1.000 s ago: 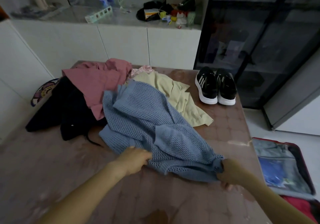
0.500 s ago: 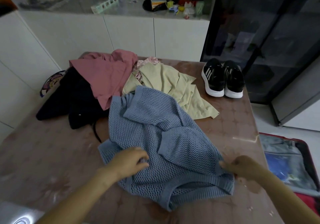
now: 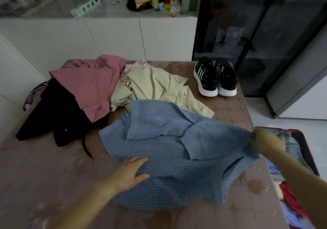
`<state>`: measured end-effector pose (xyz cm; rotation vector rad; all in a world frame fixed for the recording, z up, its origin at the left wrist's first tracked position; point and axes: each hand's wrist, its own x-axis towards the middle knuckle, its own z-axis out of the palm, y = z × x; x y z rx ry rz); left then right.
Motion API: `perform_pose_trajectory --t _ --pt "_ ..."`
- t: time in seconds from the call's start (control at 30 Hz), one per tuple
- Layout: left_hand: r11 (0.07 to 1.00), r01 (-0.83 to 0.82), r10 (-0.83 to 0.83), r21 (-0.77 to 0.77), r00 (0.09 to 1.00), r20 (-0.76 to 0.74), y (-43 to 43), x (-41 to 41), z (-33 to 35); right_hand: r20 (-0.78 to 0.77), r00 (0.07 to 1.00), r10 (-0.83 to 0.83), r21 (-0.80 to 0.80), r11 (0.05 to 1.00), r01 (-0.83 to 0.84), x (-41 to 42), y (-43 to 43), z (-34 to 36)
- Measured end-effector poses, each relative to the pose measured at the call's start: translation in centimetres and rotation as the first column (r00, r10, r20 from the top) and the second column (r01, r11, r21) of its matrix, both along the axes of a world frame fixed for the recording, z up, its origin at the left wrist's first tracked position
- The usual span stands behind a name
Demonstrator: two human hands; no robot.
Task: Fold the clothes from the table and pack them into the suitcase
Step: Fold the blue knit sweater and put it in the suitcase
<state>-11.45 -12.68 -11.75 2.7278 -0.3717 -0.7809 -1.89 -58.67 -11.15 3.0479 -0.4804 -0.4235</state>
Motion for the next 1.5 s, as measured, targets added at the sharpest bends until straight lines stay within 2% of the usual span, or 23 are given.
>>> perform_pose_trajectory --t 0.07,0.13,0.2,0.23,0.3,0.37,0.43,0.5,0.53,0.67,0.77,0.83,0.9,1.0,1.07,1.13,1.2,1.27,1.33,1.37,1.43,1.5 --pt "0.999 0.021 -0.023 -0.041 0.999 -0.031 -1.0 0.0 0.1 0.058 0.997 -0.042 0.046 0.998 0.039 1.3 0.7 0.8" --pt "0.998 0.051 -0.051 -0.026 0.999 0.003 -0.8 0.6 0.1 0.117 0.993 -0.018 0.038 0.999 0.014 1.7 2.8 1.1" --pt "0.998 0.057 -0.061 0.04 0.995 0.082 0.5 1.4 -0.1 0.213 0.965 0.151 -0.017 0.988 -0.151 0.1 6.0 0.7" --pt "0.996 0.057 -0.064 0.068 0.992 0.106 1.3 1.8 -0.4 0.281 0.919 0.277 -0.005 0.958 -0.287 -1.3 8.0 0.5" --pt "0.991 0.048 -0.059 0.125 0.994 0.089 3.0 2.4 -1.0 0.455 0.734 0.504 0.056 0.807 -0.588 -5.1 11.6 -0.1" --pt "0.986 0.05 -0.058 0.159 0.997 0.047 4.4 2.6 -1.4 0.522 0.549 0.653 0.129 0.576 -0.807 -9.1 14.1 -0.7" --pt "0.97 0.108 -0.113 0.216 0.994 0.011 5.2 2.4 -1.7 0.433 0.41 0.803 0.146 0.386 -0.911 -12.4 14.9 -2.0" --pt "0.946 0.171 -0.174 0.277 0.985 -0.013 5.5 2.0 -1.7 0.278 0.345 0.896 0.157 0.312 -0.937 -14.3 14.8 -3.5" --pt "0.937 0.18 -0.185 0.3 0.983 -0.01 5.5 1.7 -1.7 0.234 0.36 0.903 0.18 0.323 -0.929 -14.8 14.6 -3.9" --pt "0.938 0.128 -0.166 0.321 0.982 0.093 5.9 0.0 -2.4 0.254 0.495 0.831 0.294 0.421 -0.858 -15.4 12.3 -3.5" --pt "0.951 0.097 -0.171 0.293 0.956 0.238 5.5 -2.0 -2.7 0.185 0.525 0.831 0.309 0.458 -0.833 -16.0 9.6 -2.6" --pt "0.958 0.146 -0.22 0.245 0.927 0.305 4.9 -3.9 -3.2 0.12 0.512 0.851 0.343 0.449 -0.825 -16.4 8.1 -1.6" --pt "0.963 0.199 -0.249 0.184 0.917 0.312 3.9 -6.2 -3.5 0.047 0.514 0.857 0.329 0.472 -0.818 -16.8 6.6 -0.9" --pt "0.949 0.254 -0.3 0.185 0.907 0.296 1.8 -8.7 -3.1 0.091 0.528 0.845 0.24 0.496 -0.835 -17.5 4.4 -1.1" --pt "0.939 0.285 -0.333 0.191 0.895 0.298 0.6 -9.1 -2.5 0.108 0.542 0.833 0.236 0.508 -0.828 -17.8 3.4 -1.3" --pt "0.934 0.302 -0.348 0.191 0.891 0.291 -0.4 -8.0 -1.7 0.07 0.567 0.821 0.29 0.527 -0.799 -17.6 3.5 -0.2" --pt "0.935 0.304 -0.354 0.182 0.841 0.409 -1.3 -5.9 -1.0 0.035 0.63 0.776 0.452 0.55 -0.702 -16.4 4.6 1.6" --pt "0.959 0.26 -0.282 0.116 0.816 0.505 -2.3 -3.0 0.0 0.062 0.763 0.643 0.535 0.624 -0.57 -14.5 5.8 2.4" --pt "0.984 0.166 -0.177 0.069 0.825 0.537 -3.2 0.6 0.6 0.202 0.826 0.527 0.431 0.709 -0.558 -11.8 6.9 2.4" --pt "0.996 0.073 -0.089 0.051 0.867 0.491 -3.3 2.5 0.5 0.192 0.839 0.51 0.359 0.759 -0.544 -10.5 7.6 2.1" --pt "0.991 -0.129 0.107 0.03 0.916 0.386 -2.6 6.0 -0.3 0.043 0.858 0.512 0.232 0.83 -0.507 -8.2 9.1 1.4" --pt "0.97 -0.239 0.207 0.048 0.912 0.355 -1.1 8.9 -1.5 -0.143 0.826 0.546 0.154 0.836 -0.526 -6.7 10.0 0.4"
